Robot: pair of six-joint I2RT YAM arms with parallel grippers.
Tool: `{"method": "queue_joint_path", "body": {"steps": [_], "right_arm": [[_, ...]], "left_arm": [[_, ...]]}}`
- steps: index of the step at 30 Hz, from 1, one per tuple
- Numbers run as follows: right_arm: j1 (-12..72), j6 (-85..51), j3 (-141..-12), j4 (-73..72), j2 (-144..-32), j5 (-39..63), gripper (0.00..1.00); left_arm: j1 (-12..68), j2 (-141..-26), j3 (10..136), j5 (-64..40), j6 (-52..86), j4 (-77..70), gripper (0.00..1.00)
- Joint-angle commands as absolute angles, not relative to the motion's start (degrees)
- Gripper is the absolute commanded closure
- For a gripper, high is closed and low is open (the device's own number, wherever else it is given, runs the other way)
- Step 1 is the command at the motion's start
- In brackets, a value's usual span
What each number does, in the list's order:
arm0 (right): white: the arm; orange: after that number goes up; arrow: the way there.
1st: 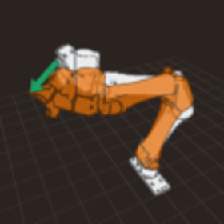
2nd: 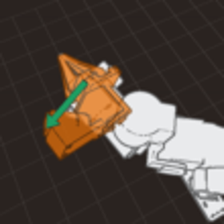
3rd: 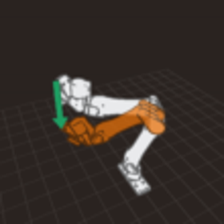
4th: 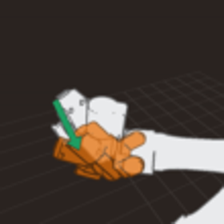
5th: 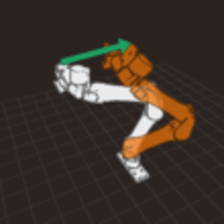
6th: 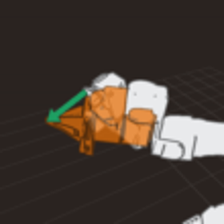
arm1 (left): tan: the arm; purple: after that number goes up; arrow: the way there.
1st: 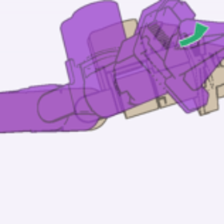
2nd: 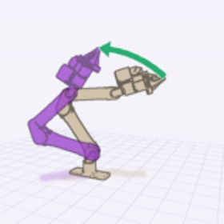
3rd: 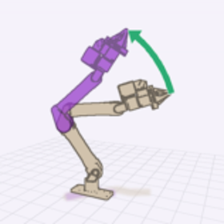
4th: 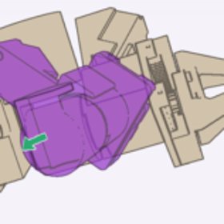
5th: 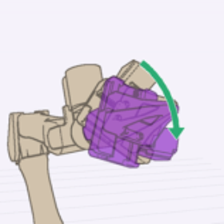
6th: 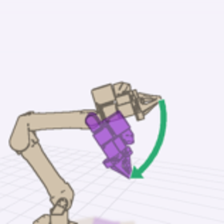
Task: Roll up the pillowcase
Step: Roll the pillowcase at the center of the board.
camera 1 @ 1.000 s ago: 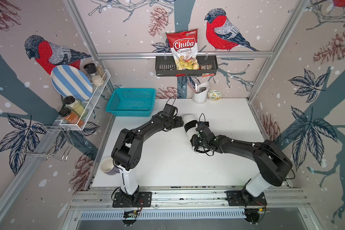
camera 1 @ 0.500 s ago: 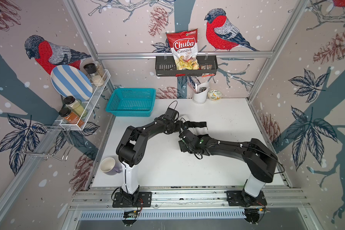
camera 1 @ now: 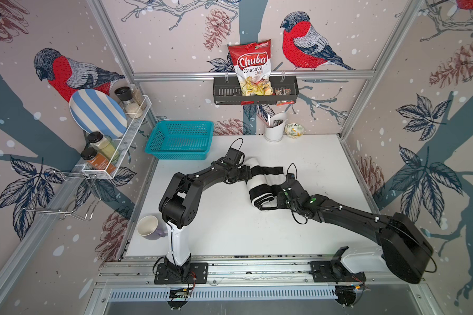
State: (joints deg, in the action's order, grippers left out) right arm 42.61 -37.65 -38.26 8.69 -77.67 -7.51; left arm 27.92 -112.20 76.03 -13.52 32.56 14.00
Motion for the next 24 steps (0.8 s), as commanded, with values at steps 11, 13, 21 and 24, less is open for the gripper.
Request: {"method": "queue_joint_path", "body": {"steps": [11, 13, 21, 24], "right_arm": [[36.47, -33.12, -36.96, 0.77, -85.25, -1.23, 0.76], [36.45, -33.58, -36.46, 0.26, -85.34, -1.62, 0.76], [35.33, -34.98, -34.54, -2.71, -84.96, -1.84, 0.71], [35.33, -35.11, -33.93, -3.97, -85.07, -1.32, 0.71]], "left_arm": [[29.49, -108.03, 84.08, -2.98, 28.34, 29.86, 0.27], [31.80, -107.89, 87.32, -0.16, 27.92, 34.66, 0.27], [42.02, -109.89, 90.47, 1.20, 34.62, 43.99, 0.33], [44.40, -112.10, 92.92, 3.60, 36.28, 47.47, 0.31]]}}
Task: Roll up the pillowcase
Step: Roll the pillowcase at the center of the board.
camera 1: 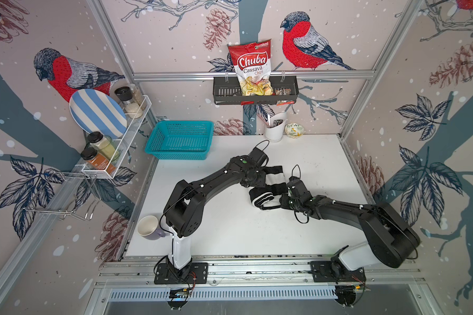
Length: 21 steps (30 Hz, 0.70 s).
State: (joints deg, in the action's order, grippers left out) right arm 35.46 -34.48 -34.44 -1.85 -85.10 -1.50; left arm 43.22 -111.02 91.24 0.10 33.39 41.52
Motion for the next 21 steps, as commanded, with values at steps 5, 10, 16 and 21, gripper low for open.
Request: {"method": "queue_joint_path", "body": {"steps": [5, 10, 16, 21], "right_arm": [[35.21, -34.77, -33.09, -5.35, -85.74, -0.38, 0.70], [34.50, -34.50, -32.28, -6.06, -86.04, 0.00, 0.69], [33.44, -34.28, -31.64, -6.60, -85.96, 0.75, 0.69], [33.05, -33.86, -31.90, -6.59, -86.53, 0.99, 0.69]], "left_arm": [[47.21, -113.58, 97.04, 5.01, 38.90, 49.35, 0.24], [49.45, -118.11, 101.00, 4.26, 39.88, 51.39, 0.20], [50.48, -121.54, 98.55, 4.55, 39.95, 51.68, 0.30], [50.89, -121.65, 97.43, 5.64, 39.46, 51.49, 0.68]]}}
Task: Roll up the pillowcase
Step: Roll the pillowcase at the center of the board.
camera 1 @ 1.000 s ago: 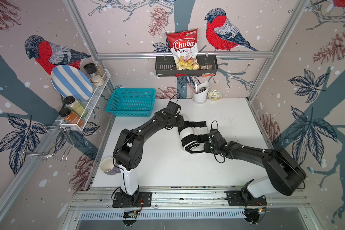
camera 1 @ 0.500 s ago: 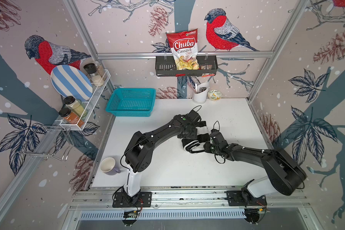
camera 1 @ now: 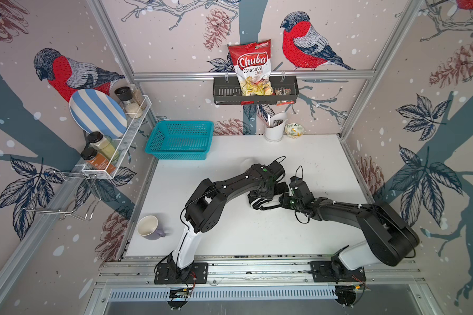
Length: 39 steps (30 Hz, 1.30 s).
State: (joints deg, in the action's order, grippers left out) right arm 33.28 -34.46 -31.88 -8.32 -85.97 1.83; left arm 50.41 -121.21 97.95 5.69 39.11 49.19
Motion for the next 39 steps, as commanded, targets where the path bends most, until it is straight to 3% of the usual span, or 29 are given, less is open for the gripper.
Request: {"method": "queue_joint_path", "body": {"steps": [1, 2, 4, 26, 30, 37, 39], "right_arm": [[32.97, -33.64, -32.07, -6.59, -86.93, 0.97, 0.69], [32.97, -33.42, -32.24, -6.46, -87.30, 0.86, 0.69], [32.68, -32.91, -32.52, -6.33, -88.00, 0.70, 0.69], [29.49, -27.24, -37.00, -5.36, -94.48, -0.88, 0.70], [29.86, -26.22, -37.00, -5.89, -93.24, -0.52, 0.65], [31.97, -24.74, -35.88, -5.82, -86.12, -1.43, 0.47], [33.42, -24.68, -35.08, -5.59, -82.21, -3.07, 0.44]], "left_arm": [[50.89, -121.56, 97.25, 5.80, 39.25, 51.56, 0.79], [50.89, -121.27, 97.13, 5.79, 38.86, 51.75, 0.90], [50.89, -120.57, 97.21, 6.12, 37.81, 52.44, 1.00], [50.88, -111.89, 89.61, -0.20, 29.27, 53.03, 1.00], [50.84, -112.30, 87.35, -1.88, 28.88, 50.80, 1.00], [50.54, -112.67, 85.05, -2.99, 29.92, 47.40, 1.00], [50.50, -112.54, 85.25, -3.05, 30.13, 47.20, 0.71]]}}
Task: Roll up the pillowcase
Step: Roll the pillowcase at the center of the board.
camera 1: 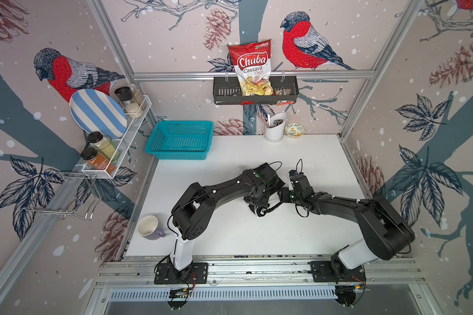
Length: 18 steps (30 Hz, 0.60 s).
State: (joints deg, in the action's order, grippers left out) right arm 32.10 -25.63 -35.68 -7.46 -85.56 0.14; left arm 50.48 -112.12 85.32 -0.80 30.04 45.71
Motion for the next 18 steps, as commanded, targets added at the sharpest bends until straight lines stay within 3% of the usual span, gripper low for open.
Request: {"method": "queue_joint_path", "body": {"steps": [1, 2, 6, 12, 18], "right_arm": [[34.10, -24.77, -34.66, -5.23, -80.33, -3.76, 0.43], [34.68, -24.96, -34.25, -4.81, -78.64, -4.31, 0.42], [37.87, -24.91, -33.25, -3.10, -73.45, -6.70, 0.40], [45.74, -23.54, -33.23, -1.15, -67.94, -12.30, 0.32], [53.59, -17.73, -36.12, -2.31, -68.70, -14.98, 0.23]], "left_arm": [[50.37, -112.23, 85.34, -3.08, 30.16, 47.02, 0.61], [50.15, -111.87, 85.39, -2.86, 30.59, 46.94, 0.48], [48.91, -109.86, 86.19, -2.68, 31.24, 47.54, 0.22], [44.97, -104.98, 86.88, -4.79, 32.80, 47.46, 0.08], [38.10, -98.86, 83.02, -4.96, 34.41, 45.79, 0.06]]}}
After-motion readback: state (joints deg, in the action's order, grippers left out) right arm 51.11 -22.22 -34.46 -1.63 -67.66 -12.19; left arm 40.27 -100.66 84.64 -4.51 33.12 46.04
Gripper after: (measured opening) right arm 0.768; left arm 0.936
